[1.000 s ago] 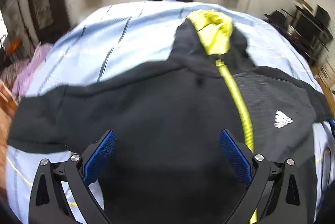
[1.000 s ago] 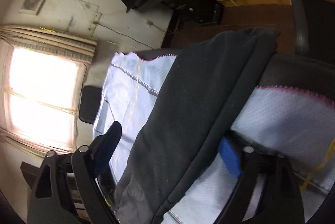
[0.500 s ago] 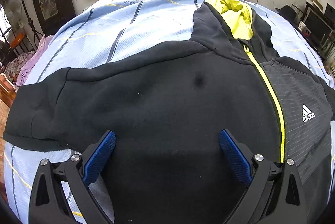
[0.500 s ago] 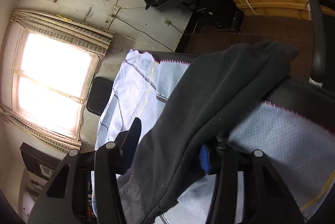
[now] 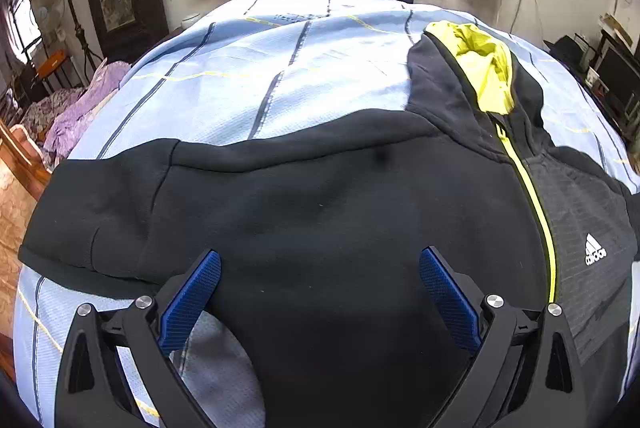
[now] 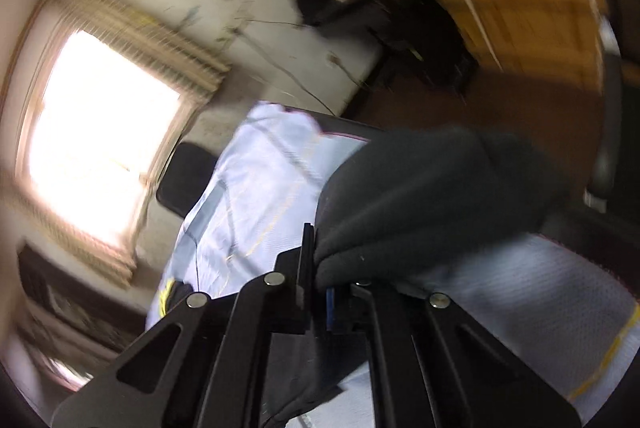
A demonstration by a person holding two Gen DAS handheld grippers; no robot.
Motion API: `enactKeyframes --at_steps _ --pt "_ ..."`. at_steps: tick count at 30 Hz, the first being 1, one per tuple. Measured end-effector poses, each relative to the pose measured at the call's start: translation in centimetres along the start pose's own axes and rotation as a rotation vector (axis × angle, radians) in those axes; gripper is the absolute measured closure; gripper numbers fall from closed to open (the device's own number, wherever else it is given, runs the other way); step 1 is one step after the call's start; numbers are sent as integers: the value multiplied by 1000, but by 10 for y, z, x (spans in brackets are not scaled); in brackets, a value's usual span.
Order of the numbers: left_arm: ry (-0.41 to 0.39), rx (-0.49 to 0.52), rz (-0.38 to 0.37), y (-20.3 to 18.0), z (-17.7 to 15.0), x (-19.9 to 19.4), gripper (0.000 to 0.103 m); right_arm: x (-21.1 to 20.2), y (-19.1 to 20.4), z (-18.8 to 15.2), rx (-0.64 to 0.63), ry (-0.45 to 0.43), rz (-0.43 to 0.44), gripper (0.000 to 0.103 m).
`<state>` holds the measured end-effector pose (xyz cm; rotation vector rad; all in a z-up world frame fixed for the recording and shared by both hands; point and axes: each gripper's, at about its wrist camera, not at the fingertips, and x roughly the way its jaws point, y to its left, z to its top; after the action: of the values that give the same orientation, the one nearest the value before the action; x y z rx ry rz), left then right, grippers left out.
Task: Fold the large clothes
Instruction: 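Fold the held sleeve across the hoodie body and release it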
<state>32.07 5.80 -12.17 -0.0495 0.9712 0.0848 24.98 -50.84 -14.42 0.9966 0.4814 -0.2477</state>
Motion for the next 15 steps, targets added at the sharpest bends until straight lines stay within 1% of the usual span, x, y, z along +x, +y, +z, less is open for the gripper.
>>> enactKeyframes --at_steps 2,7,10,15 --pt "7 -8 -9 3 1 1 3 -6 31 -9 -122 -9 29 99" --pt "0 9 -2 0 0 -1 3 -11 89 -40 -328 22 95 99" --pt "-3 16 -1 -2 -1 -2 3 -15 121 -64 -442 55 144 99" --pt "-15 23 2 -5 -1 -4 3 -17 167 -122 -644 136 207 99"
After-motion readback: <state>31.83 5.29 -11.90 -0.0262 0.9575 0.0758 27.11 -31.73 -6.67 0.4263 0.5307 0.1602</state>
